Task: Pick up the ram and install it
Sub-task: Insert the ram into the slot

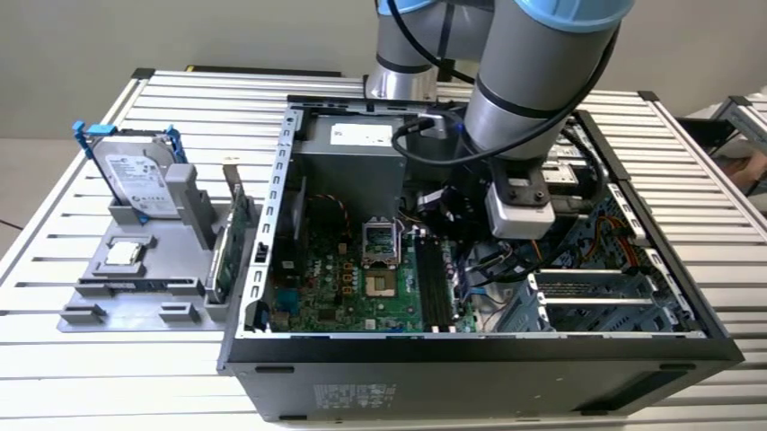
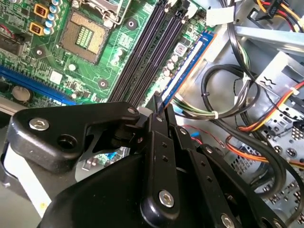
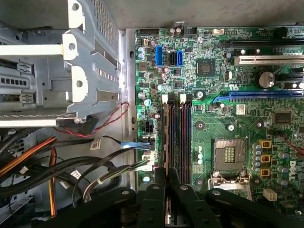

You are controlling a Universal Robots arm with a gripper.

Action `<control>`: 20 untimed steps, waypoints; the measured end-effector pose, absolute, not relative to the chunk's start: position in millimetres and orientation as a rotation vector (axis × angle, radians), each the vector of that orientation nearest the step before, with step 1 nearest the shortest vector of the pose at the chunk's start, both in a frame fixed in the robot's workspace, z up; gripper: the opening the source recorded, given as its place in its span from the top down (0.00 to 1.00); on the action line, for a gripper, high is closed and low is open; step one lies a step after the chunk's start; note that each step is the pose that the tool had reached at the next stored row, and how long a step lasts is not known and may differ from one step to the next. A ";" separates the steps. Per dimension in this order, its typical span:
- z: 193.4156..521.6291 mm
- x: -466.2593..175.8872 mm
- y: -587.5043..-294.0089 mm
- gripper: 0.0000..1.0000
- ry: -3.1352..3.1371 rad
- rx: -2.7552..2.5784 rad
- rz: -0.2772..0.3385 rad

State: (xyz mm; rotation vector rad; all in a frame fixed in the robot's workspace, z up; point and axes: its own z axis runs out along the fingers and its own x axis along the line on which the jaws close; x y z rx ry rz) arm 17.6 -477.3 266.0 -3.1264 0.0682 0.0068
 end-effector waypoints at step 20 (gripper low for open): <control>252.1 17.4 -477.3 1.00 0.068 -3.126 0.007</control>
